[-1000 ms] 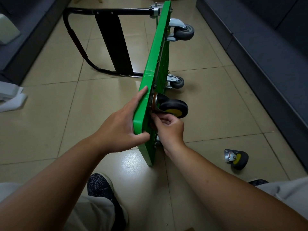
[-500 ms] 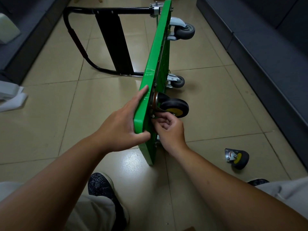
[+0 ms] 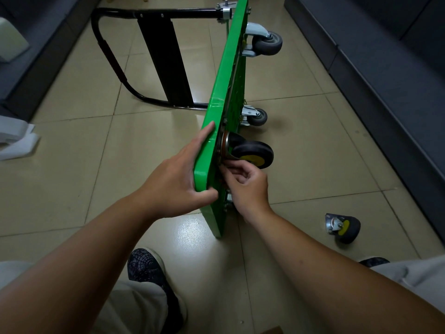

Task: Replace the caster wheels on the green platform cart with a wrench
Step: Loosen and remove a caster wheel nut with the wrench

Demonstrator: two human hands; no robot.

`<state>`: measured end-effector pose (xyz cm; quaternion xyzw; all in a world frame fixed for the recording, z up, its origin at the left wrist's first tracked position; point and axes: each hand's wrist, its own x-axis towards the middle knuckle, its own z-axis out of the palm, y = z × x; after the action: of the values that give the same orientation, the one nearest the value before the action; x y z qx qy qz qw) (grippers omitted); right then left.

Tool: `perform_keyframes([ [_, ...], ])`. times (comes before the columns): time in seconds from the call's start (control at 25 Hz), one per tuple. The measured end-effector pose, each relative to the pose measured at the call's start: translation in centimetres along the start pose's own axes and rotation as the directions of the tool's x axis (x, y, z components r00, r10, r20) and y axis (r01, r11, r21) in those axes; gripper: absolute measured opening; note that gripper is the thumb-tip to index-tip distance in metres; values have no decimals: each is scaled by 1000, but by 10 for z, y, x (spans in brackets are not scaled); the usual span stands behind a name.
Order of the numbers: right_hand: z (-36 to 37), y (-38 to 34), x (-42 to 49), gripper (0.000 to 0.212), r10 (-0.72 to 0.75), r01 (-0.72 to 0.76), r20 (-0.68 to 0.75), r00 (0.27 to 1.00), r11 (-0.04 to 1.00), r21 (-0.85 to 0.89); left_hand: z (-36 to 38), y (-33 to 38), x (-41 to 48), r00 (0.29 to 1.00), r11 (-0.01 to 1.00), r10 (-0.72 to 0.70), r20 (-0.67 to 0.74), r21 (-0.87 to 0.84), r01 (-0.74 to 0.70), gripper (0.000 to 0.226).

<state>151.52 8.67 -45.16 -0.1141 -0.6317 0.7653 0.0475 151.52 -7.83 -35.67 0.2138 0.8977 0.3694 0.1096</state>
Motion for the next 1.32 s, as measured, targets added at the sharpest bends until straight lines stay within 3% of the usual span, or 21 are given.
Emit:
perform_keyframes([
  [0.48,-3,-1,-1,14,2,-2,20,1000,999,-37,0,-1,0,1000,1000,5,-5,7,-5,115],
  [0.72,1,1,1,10,87,-86,-73,993,996,16,-1,0,0,1000,1000,-6,4,24,6,114],
  [0.88,1,-1,1,7,113,-108,-59,992,991,72,-1,0,0,1000,1000,-2,-5,21,2,114],
  [1.16,-5,5,3,10,104,-105,-13,995,986,-128,-1,1,0,1000,1000,-6,-13,20,7,114],
  [1.32,-9,3,4,9,66,-60,58,996,992,-110,0,-1,1,1000,999,-3,-22,33,3,116],
])
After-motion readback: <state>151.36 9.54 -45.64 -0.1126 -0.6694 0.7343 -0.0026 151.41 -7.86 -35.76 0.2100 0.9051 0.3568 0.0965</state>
